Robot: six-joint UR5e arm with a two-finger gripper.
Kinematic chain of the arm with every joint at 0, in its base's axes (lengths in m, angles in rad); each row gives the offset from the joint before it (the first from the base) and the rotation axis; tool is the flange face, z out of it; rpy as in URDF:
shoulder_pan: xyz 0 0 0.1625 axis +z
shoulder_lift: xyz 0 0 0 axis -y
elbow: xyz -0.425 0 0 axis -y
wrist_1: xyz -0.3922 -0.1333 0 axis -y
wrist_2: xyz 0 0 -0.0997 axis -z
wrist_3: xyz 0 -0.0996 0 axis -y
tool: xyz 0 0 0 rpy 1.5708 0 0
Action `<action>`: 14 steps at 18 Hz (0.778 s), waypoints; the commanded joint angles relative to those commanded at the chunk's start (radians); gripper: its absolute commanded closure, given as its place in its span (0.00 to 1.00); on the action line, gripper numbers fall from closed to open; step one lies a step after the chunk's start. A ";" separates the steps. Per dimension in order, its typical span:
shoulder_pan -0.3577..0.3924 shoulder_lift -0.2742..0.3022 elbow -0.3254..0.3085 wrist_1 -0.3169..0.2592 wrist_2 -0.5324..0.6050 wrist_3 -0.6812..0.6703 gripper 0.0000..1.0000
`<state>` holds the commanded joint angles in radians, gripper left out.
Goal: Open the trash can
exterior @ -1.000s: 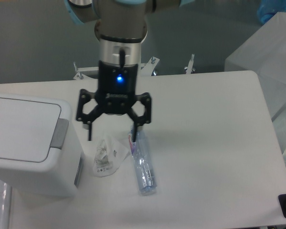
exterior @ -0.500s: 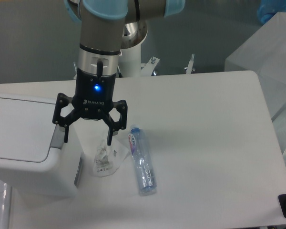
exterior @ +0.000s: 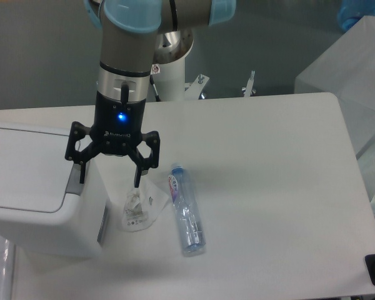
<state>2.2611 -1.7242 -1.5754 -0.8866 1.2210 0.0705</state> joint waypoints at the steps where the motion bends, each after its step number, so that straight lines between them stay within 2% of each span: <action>1: -0.002 -0.002 0.000 0.000 0.000 0.002 0.00; 11: -0.011 -0.002 -0.020 0.003 0.002 0.005 0.00; 14: -0.011 -0.002 -0.032 0.021 0.002 0.003 0.00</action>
<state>2.2503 -1.7257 -1.6076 -0.8652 1.2226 0.0736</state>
